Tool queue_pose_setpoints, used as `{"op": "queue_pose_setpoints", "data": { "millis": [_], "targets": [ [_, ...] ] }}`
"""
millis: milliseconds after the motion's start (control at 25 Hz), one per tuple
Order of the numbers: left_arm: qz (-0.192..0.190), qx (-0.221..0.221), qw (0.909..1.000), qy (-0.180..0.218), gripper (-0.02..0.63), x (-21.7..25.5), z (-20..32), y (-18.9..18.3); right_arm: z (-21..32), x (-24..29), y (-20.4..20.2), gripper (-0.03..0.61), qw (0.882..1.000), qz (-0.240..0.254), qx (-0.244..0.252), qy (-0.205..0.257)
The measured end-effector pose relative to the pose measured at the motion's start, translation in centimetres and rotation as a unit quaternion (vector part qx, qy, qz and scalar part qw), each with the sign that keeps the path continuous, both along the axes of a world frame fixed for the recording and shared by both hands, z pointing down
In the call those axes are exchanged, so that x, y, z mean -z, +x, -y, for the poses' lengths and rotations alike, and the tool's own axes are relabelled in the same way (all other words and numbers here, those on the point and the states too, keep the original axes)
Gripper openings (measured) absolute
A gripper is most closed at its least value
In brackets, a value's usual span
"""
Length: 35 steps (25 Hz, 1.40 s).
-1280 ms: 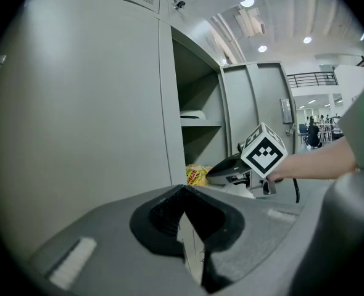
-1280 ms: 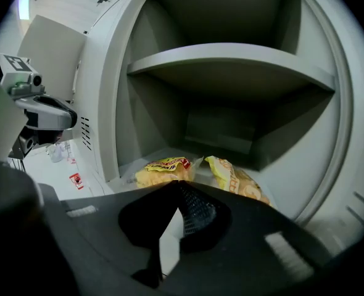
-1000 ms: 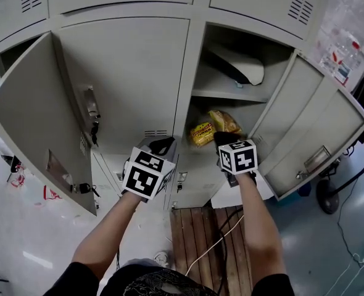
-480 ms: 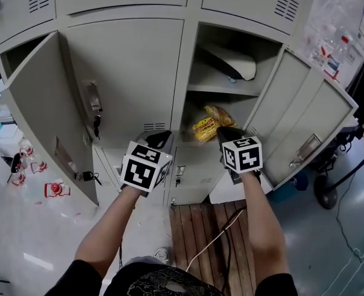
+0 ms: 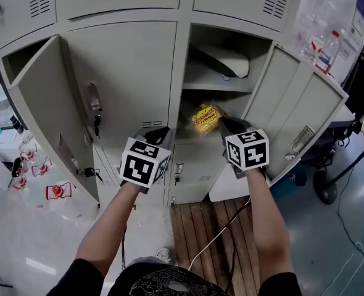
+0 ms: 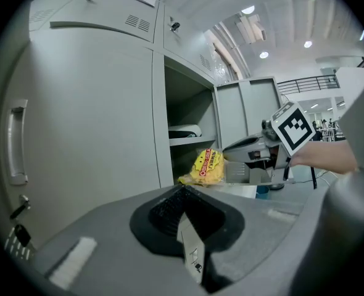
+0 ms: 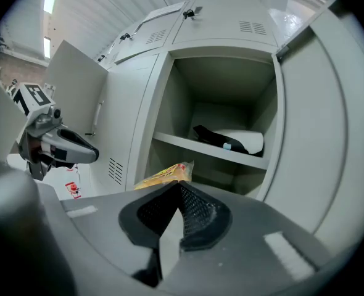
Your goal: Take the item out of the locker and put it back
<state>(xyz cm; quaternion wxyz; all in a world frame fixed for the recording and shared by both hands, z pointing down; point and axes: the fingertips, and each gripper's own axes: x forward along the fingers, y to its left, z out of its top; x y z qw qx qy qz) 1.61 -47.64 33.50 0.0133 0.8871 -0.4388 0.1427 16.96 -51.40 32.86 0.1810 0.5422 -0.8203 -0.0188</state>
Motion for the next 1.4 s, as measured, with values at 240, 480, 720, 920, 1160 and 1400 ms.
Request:
{"op": "queue_pose_setpoints", "data": {
  "millis": [240, 480, 720, 920, 1160, 1400],
  "targets": [
    [-0.005, 0.002, 1.0000, 0.005, 0.000, 0.7, -0.4, -0.4, -1.2, 3.5, -0.6, 0.028, 1.000, 0.004, 0.006, 0.029],
    [-0.009, -0.003, 0.9999, 0.011, 0.000, 1.4, -0.9, 0.0, -1.8, 6.8, -0.5, 0.028, 0.998, 0.005, -0.011, 0.067],
    [-0.008, -0.007, 0.9998, 0.014, 0.000, 1.6, -0.9, 0.2, -0.7, 9.2, -0.3, 0.028, 0.995, 0.029, -0.027, 0.087],
    [-0.007, -0.009, 0.9997, 0.020, 0.000, 2.0, -0.4, 0.1, 0.9, 10.7, -0.6, 0.028, 0.993, 0.052, -0.039, 0.098],
    [-0.003, -0.015, 0.9995, 0.026, 0.000, 2.3, 0.3, 0.1, 3.2, 11.8, -1.0, 0.028, 0.989, 0.085, -0.049, 0.107],
    [0.004, -0.018, 0.9993, 0.031, 0.000, 2.2, 1.1, -0.1, 6.0, 11.7, -1.3, 0.028, 0.985, 0.127, -0.067, 0.101]
  ]
}}
